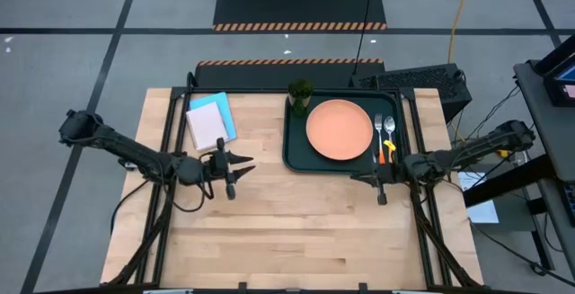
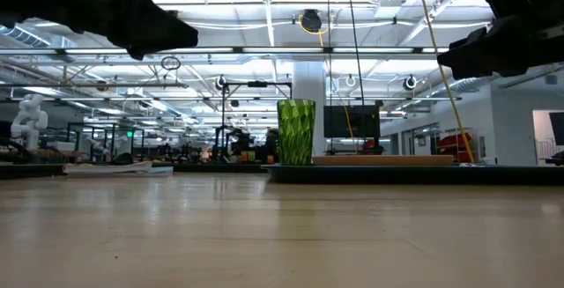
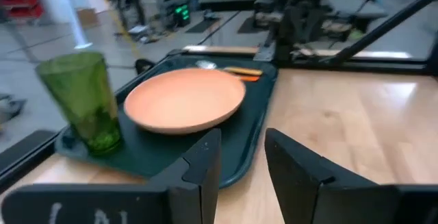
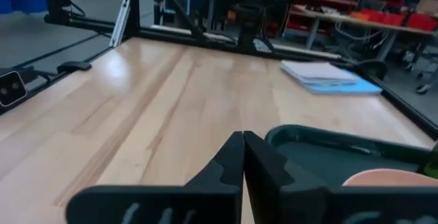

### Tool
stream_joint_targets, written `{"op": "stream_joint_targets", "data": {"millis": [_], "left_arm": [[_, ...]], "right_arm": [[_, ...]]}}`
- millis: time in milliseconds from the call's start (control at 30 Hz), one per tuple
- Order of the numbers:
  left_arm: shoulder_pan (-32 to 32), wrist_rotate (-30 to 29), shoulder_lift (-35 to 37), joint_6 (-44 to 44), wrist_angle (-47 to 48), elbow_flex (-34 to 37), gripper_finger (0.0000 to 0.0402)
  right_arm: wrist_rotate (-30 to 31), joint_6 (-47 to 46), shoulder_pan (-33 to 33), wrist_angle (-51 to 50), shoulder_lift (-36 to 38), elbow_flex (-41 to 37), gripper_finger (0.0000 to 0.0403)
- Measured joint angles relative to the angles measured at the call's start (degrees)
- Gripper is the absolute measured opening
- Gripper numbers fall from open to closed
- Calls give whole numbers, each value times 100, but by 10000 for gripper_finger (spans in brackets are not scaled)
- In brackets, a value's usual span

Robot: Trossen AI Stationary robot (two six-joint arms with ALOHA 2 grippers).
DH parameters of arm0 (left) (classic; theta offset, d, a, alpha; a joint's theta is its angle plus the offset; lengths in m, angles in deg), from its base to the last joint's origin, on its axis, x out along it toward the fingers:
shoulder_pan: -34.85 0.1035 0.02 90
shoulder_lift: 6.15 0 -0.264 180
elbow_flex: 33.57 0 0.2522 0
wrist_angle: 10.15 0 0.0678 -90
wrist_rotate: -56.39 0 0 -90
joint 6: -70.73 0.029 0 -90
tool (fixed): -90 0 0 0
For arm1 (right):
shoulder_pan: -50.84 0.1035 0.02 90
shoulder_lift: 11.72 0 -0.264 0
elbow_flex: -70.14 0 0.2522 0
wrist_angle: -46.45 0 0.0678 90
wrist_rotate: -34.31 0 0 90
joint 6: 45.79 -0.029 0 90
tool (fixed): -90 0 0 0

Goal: Pick and place plate/cup/fork/spoon on tray
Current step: Return to home position

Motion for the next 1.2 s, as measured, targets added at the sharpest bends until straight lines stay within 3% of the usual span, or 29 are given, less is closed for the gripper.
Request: {"op": "stream_joint_targets", "data": {"millis": [100, 267, 500, 867, 1000, 1133, 1200], "left_arm": [[190, 325, 234, 191, -80, 134, 120], [423, 395, 682, 473, -76, 274, 120], [385, 936, 999, 555, -48, 534, 120], [521, 956, 1892, 255, -724, 1849, 118], [504, 1049, 2096, 270, -542, 1857, 85], [504, 1329, 2257, 491, -531, 1857, 18], [506, 1364, 2350, 533, -454, 1857, 8]], "right_arm": [[0, 49, -2, 306, 63, -212, 0], [-26, 72, -2, 416, 194, -308, 0], [-572, 210, -4, 412, 505, -315, 0], [-581, 271, -4, -163, 1065, -325, 0], [-600, 266, -4, -287, 1189, -328, 0], [-601, 220, -4, -633, 1477, -330, 0], [-601, 199, -4, -832, 1697, -330, 0]]}}
